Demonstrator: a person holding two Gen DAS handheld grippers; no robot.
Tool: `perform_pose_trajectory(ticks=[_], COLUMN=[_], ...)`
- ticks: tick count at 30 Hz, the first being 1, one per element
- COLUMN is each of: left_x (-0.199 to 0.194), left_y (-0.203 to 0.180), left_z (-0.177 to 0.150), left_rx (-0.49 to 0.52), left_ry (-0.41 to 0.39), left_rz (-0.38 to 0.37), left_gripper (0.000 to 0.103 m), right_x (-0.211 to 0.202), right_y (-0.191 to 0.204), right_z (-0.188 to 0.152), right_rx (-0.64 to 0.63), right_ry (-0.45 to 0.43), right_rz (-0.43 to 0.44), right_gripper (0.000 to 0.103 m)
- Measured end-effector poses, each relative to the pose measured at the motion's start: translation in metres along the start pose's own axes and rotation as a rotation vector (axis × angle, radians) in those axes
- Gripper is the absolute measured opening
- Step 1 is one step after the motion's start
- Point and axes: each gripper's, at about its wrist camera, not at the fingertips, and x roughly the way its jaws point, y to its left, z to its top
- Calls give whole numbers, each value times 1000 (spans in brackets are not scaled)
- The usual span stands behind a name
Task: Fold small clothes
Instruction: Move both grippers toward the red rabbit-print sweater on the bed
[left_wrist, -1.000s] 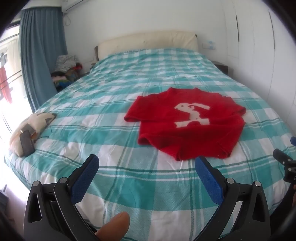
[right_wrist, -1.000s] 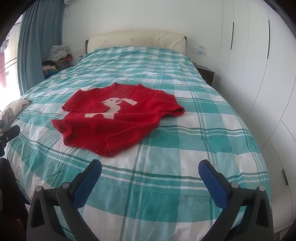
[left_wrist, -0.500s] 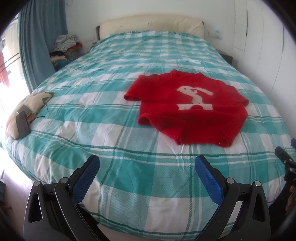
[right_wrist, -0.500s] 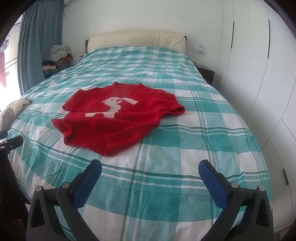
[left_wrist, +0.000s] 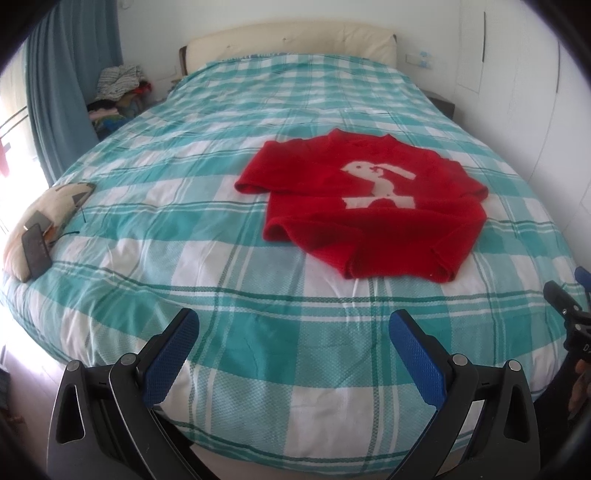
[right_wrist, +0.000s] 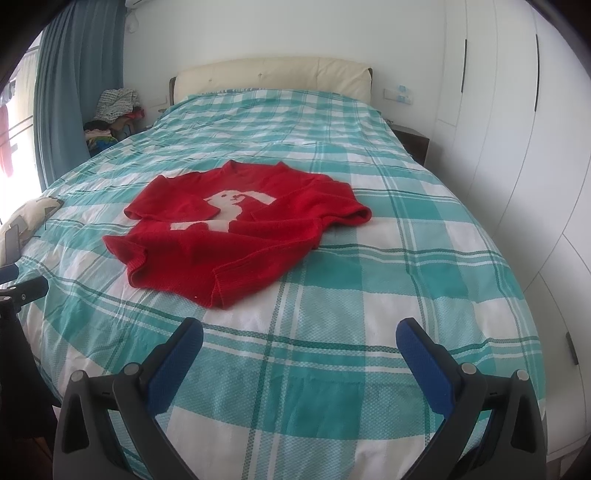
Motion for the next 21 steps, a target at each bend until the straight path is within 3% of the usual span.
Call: perform_pose_trajectory(ticks=[21], left_x=[2], left_y=[-2], left_z=[-2], left_rx=[-8], left_ry=[10], left_rz=[-51], left_gripper=[103], right_x=[0], right_y=[-2], right_z=[2], right_rx=[8], right_ry=[1], right_rz=[-11], right_gripper=[103])
